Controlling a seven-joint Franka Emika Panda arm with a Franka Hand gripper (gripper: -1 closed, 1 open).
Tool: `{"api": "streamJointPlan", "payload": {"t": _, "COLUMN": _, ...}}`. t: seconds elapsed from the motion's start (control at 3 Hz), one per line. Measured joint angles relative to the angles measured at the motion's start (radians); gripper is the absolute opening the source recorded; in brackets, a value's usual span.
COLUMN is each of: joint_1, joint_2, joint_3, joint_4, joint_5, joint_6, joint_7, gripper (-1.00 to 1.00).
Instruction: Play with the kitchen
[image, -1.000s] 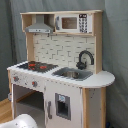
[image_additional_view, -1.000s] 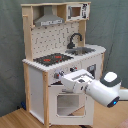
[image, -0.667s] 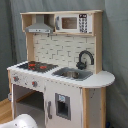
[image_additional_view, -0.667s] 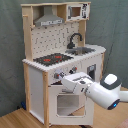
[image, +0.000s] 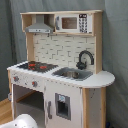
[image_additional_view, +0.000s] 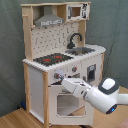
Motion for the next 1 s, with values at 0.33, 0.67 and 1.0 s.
{"api": "streamJointPlan", "payload": {"t": 0.33, "joint_1": -0.007, "joint_2": -0.019, "joint_3": 0.026, "joint_4": -0.008, "joint_5": 0.0, "joint_6": -0.001, "joint_7": 0.137, "gripper": 1.0}}
{"api": "streamJointPlan", "payload": {"t": 0.67, "joint_1": -0.01, "joint_2": -0.037, "joint_3": 0.047, "joint_4": -0.011, "joint_5": 0.0, "joint_6": -0.003, "joint_7": 0.264, "gripper": 1.0}}
{"api": "streamJointPlan", "payload": {"t": 1.0, "joint_1": -0.009, "joint_2": -0.044, "joint_3": 0.062, "joint_4": -0.012, "joint_5": 0.0, "joint_6": -0.006, "joint_7": 0.376, "gripper": 1.0}}
